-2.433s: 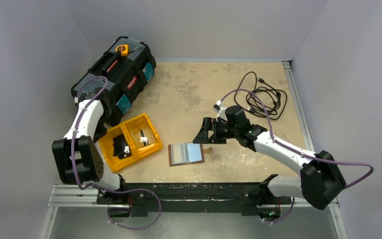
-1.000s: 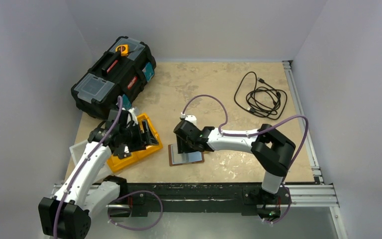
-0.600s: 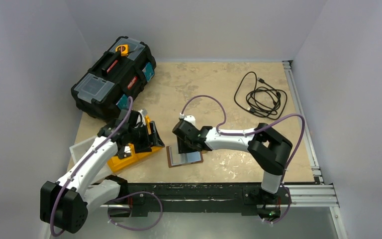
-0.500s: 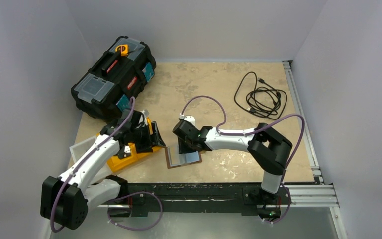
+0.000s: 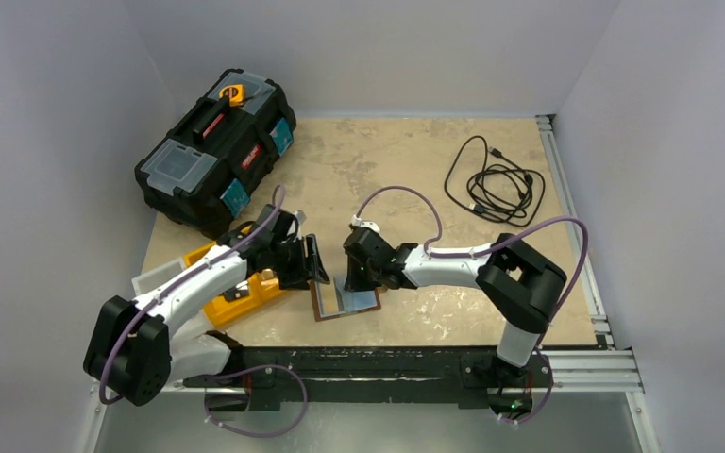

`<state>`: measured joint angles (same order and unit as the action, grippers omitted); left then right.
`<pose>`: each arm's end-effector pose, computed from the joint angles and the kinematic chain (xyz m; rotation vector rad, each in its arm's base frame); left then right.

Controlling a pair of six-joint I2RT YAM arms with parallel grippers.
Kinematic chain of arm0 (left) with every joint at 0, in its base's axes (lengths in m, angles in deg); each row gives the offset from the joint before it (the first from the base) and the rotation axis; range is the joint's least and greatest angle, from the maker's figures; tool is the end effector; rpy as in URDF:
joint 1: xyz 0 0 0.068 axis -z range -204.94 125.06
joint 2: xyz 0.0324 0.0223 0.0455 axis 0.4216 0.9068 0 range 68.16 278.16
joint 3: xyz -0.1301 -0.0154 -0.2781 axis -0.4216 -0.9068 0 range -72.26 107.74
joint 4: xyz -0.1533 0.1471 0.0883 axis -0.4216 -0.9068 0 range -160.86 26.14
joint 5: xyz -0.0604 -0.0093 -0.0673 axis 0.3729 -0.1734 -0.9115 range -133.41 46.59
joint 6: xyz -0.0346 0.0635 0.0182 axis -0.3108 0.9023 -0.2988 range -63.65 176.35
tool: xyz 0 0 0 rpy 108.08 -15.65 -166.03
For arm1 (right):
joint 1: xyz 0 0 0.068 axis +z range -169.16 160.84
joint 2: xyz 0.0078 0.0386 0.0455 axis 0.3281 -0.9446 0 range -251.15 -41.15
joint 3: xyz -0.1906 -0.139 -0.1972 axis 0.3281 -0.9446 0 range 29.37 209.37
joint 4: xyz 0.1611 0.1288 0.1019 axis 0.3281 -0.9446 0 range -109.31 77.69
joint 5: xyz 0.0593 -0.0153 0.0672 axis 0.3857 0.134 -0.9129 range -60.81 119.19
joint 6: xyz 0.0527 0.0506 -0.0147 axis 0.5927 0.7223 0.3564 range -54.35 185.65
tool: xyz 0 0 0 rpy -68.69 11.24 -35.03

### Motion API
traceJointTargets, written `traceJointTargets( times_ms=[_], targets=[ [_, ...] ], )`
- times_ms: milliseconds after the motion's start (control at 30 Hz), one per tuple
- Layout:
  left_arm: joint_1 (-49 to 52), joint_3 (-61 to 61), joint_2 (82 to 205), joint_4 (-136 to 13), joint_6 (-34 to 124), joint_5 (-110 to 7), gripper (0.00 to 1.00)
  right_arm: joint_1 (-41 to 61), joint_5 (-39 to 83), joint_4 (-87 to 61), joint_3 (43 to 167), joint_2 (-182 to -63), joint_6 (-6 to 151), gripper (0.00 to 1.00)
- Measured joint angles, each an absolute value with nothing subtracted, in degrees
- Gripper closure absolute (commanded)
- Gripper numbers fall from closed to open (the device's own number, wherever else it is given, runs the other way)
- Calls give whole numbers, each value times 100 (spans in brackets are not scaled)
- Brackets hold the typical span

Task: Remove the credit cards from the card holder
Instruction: Remove the credit card from the card holder.

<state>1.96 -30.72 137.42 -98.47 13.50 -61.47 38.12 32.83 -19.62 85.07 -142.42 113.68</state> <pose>0.1613 -0.1037 0.2303 -0.2825 2.8118 -0.7660 0.1934 0.2937 0.1899 -0.1837 2.6186 0.6501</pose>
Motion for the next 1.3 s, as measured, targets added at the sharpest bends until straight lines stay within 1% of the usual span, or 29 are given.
traceJointTargets(
  times_ms=[67,100,400,467,533,633,733,800,900,1033,1100,1133,1300],
  targets=[
    [266,-3072,13822,-9727,1326,-6158,52,3781,3220,-1844,8426,-14214,11368,100],
    [301,-3072,13875,-9666,1293,-6165,53,3770,3192,-1796,8398,-14205,11366,100],
    [613,-3072,14690,-9003,1044,-6324,54,3666,2936,-1427,8172,-14155,11408,100],
    [690,-3070,14813,-8824,987,-6372,56,3661,2925,-1398,8153,-14146,11408,100],
    [753,-3070,14939,-8686,913,-6401,61,3655,2916,-1388,8144,-14140,11410,100],
    [821,-3068,15173,-8575,845,-6407,73,3637,2921,-1377,8127,-14124,11410,100],
    [865,-3052,15333,-8490,760,-6372,90,3633,2921,-1377,8118,-14107,11408,100],
    [882,-3048,15350,-8439,732,-6355,100,3628,2923,-1429,8096,-14054,11406,96],
    [913,-3048,15352,-8426,719,-6318,100,3626,2923,-1530,8041,-13930,11401,88],
    [1016,-3046,15344,-8474,681,-6254,100,3617,2923,-1661,8019,-13659,11373,69],
    [1088,-3033,15317,-8544,675,-6210,100,3615,2949,-1753,8019,-13438,11342,62],
    [1129,-3020,15289,-8584,646,-6191,100,3615,2969,-1798,8019,-13324,11327,60],
    [1407,-2847,15143,-8695,579,-6112,100,3578,3218,-2198,8035,-12761,11288,58]
  ],
)
